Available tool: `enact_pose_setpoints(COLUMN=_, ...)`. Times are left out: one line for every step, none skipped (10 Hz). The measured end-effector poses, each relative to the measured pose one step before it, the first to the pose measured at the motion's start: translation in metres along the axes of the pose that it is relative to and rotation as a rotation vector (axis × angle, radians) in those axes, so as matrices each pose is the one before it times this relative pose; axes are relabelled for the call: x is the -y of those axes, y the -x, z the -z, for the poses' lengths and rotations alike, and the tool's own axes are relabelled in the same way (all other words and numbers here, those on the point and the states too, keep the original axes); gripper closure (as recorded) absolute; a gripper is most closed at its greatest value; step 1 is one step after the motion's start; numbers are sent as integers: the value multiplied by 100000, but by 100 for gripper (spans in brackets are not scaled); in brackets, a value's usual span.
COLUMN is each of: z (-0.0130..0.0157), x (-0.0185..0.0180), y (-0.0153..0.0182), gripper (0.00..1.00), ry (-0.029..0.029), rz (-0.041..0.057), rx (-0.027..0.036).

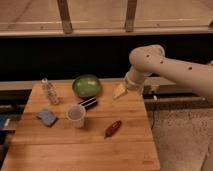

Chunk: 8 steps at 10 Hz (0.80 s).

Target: Pick up the ceramic cup

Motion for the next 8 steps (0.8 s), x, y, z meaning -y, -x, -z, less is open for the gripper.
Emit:
enact_pose_setpoints(z=0, x=1, y=0, gripper=20, ry=0, rz=1, rx=0)
enact_pose_setpoints(z=2, x=3, y=-2, gripper=20, ry=-5, rz=-4, rx=0)
enact_pose_setpoints(z=-4, x=0, y=1, gripper=20, ry=0, rz=3, rx=-1)
enact_pose_setpoints(z=0, x=-2, y=0, gripper=20, ry=3, rz=0, rx=-1)
enact_pose_setpoints(z=0, x=1, y=6, gripper=20, ry=-26, rz=49, rx=5)
enact_pose_setpoints(z=68, x=20, y=65, gripper=20, ry=-290, rz=318, rx=130)
enact_pose_setpoints(z=227, x=-64, y=69, gripper=20, ry=-833, rz=2535, rx=-462)
enact_pose_setpoints(z=-53, x=-799, y=490, gripper=20, ry=-287, rz=3758, rx=-1038)
